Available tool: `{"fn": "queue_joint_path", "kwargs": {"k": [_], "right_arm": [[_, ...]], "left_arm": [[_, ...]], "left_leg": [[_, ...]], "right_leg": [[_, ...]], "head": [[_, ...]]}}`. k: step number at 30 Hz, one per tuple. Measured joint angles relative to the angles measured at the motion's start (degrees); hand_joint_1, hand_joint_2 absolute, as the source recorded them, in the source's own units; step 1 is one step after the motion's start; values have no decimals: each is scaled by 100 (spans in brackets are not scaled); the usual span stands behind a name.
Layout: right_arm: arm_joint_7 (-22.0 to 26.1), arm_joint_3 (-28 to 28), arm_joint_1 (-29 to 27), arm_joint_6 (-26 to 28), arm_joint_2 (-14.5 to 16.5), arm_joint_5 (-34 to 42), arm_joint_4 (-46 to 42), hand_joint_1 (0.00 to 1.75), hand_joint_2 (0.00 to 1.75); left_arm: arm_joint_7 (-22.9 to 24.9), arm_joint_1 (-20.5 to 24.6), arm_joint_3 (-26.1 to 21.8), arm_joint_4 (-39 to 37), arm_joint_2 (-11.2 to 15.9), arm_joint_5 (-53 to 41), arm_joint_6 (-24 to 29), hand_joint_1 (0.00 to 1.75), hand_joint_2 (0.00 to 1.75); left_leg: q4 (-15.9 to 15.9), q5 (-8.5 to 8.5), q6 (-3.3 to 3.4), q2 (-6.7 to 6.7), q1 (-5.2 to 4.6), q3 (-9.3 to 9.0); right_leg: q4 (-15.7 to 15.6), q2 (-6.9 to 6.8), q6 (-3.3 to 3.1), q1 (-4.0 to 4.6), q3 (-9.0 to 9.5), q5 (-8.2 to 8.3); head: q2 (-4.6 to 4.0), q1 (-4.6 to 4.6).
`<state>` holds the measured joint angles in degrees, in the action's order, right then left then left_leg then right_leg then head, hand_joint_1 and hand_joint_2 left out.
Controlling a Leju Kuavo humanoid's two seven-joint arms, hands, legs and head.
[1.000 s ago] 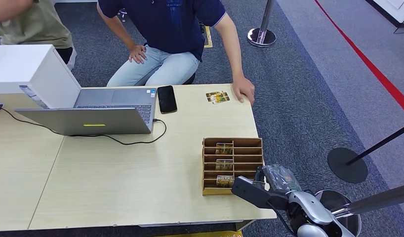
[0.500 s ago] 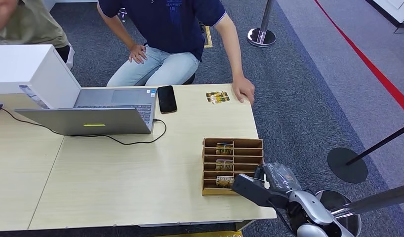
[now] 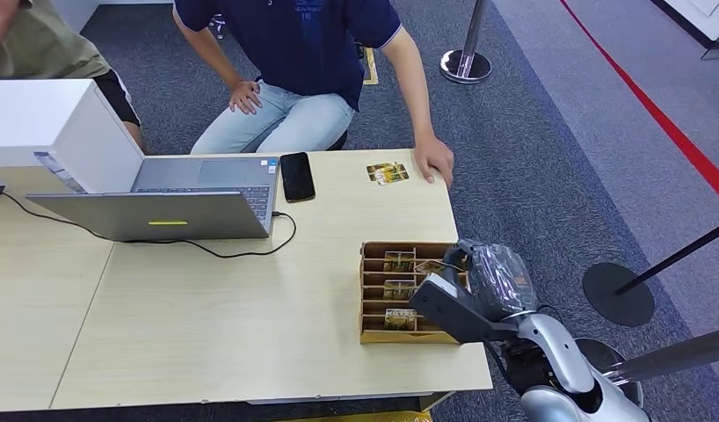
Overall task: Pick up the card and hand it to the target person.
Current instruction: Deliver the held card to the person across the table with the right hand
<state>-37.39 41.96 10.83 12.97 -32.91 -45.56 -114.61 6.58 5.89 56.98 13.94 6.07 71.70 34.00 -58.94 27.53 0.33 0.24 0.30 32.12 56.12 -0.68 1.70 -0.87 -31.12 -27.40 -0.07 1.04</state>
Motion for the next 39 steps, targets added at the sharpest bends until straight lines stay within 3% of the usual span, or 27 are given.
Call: {"fn": "queue_joint_path", "kwargs": {"k": [4,12,19,29,33,34,38,39], "right_arm": [[261,69,233,328,13,-211,-255,133,175],[926,156,751,318,260,-531,-161,133,175],[1488,380,1633,605,857,-1073,1177,133,175],[1755,643,2362,1367,1527,-1514,3208,133,175],[1752,681,2472,1375,1652,-1516,3696,0,175],[1744,691,2482,1367,1665,-1515,3786,0,175],[1689,707,2485,1328,1685,-1483,4005,0,175],[1676,707,2483,1321,1687,-1470,4051,0,175]], "left_arm": [[-22,2,0,0,1,-38,-37,0,175],[-18,21,40,0,9,-273,-192,0,175],[-40,75,201,0,38,-549,-354,0,175],[-45,88,391,0,47,-695,-442,0,175],[-3,86,448,0,48,-721,-502,0,175],[10,85,454,0,50,-730,-533,0,175],[-128,85,468,0,62,-739,-604,0,0],[-187,85,468,0,64,-738,-599,0,0]], "left_leg": [[0,0,0,0,0,1],[1,-1,-1,-1,2,5],[1,-10,-6,-9,6,12],[0,-12,-7,-20,6,17],[0,-12,-6,-20,6,16],[0,-12,-6,-20,6,16],[0,-12,-6,-20,6,15],[0,-12,-6,-20,6,15]], "right_leg": [[0,0,0,0,0,0],[2,0,0,1,1,0],[5,-10,-1,4,0,1],[5,-25,-1,5,-3,0],[5,-25,-1,5,-3,0],[5,-26,-1,5,-3,0],[5,-25,-1,5,-3,0],[5,-25,-1,5,-4,0]], "head": [[0,-1],[0,-1],[0,-1],[0,-1],[0,-1],[0,-1],[0,-1],[0,-1]]}}
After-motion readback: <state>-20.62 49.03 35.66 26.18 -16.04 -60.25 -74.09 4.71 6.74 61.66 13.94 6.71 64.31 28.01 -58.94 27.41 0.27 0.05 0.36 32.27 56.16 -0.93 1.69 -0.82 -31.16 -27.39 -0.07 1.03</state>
